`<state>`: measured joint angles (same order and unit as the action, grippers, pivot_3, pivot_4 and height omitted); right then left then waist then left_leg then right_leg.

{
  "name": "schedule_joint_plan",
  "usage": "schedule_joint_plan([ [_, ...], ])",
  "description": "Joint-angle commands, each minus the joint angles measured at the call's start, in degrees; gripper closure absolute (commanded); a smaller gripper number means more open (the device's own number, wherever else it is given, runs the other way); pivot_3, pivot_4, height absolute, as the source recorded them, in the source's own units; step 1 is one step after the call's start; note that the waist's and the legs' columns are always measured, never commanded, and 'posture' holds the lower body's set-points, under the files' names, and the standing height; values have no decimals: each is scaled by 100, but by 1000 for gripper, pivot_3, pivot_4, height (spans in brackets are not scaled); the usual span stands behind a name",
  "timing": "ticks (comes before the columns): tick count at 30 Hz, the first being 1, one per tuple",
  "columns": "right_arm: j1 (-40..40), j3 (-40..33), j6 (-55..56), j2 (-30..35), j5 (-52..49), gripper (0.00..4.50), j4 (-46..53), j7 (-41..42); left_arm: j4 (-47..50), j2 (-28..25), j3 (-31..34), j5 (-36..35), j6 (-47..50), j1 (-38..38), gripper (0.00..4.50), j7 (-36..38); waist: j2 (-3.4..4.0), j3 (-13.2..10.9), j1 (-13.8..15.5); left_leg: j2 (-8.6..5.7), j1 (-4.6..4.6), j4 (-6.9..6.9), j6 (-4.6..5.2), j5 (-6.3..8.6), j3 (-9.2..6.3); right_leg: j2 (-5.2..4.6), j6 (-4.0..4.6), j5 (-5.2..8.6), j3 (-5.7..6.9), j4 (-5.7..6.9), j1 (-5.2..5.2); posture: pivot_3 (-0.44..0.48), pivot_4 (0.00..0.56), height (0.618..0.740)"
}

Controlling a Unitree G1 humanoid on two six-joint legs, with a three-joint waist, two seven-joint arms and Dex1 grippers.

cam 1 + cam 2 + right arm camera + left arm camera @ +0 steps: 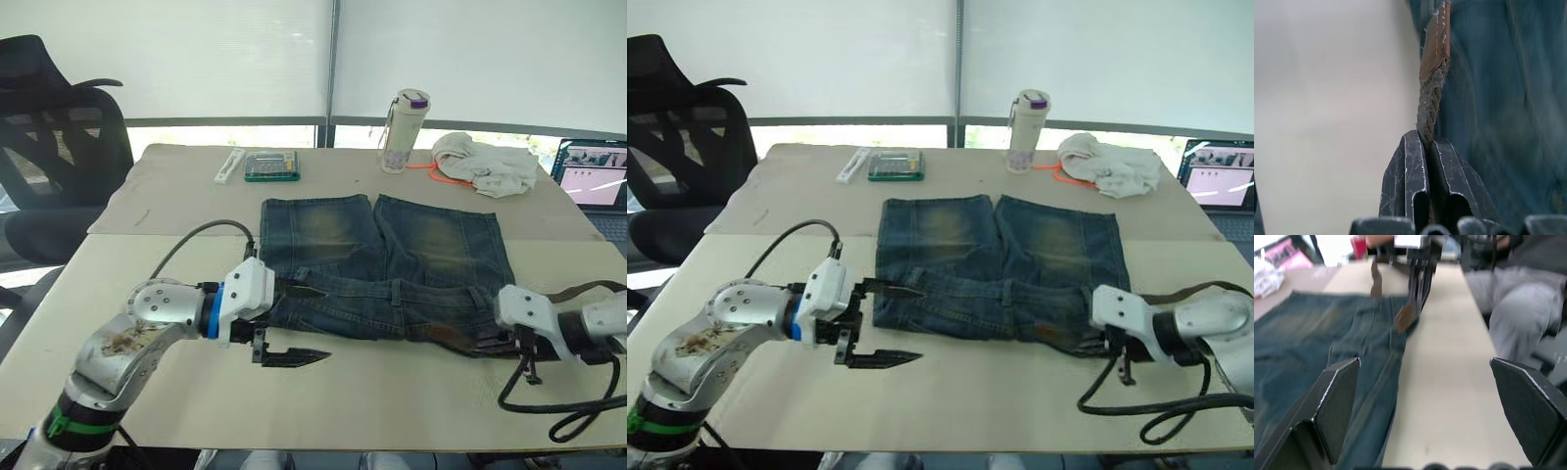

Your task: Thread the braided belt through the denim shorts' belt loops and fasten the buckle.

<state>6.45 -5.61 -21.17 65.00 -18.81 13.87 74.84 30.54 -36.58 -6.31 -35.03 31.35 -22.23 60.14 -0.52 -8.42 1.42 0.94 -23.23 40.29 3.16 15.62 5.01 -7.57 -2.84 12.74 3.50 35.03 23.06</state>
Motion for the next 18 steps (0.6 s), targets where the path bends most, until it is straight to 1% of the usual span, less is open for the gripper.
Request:
schedule_joint_plan([
  [1,462,-100,-203,-259,-516,4455,507,-90,-487,986,-221,-226,117,-366,0,-689,-1,0,29,-2,0,3,1,1,-3,0,0,0,-1,-1,-3,0,150,737],
  [3,687,-84,-363,-466,-728,4455,656,-213,-706,1518,-316,-325,193,-438,0,-920,-1,0,35,-5,-4,14,5,3,-8,0,-1,0,0,2,-6,0,150,737],
  [8,964,-187,-760,-723,-1194,4455,878,-395,-1124,2209,-500,-167,-5,-481,0,-1125,-2,-1,41,-8,-7,16,7,4,-7,0,0,0,-1,3,-3,0,150,737],
  [13,1056,-303,-870,-796,-1464,4455,948,-513,-1282,2458,-555,-85,-117,-469,0,-1123,-1,0,64,-5,-7,22,26,15,-7,0,0,-1,-2,4,-4,0,150,737],
  [18,1117,-450,-1129,-860,-1878,4455,1158,-686,-1299,2538,-578,-69,-233,-368,0,-1100,-1,0,71,-4,-8,25,27,16,-7,0,1,-1,-4,4,-3,0,150,737],
])
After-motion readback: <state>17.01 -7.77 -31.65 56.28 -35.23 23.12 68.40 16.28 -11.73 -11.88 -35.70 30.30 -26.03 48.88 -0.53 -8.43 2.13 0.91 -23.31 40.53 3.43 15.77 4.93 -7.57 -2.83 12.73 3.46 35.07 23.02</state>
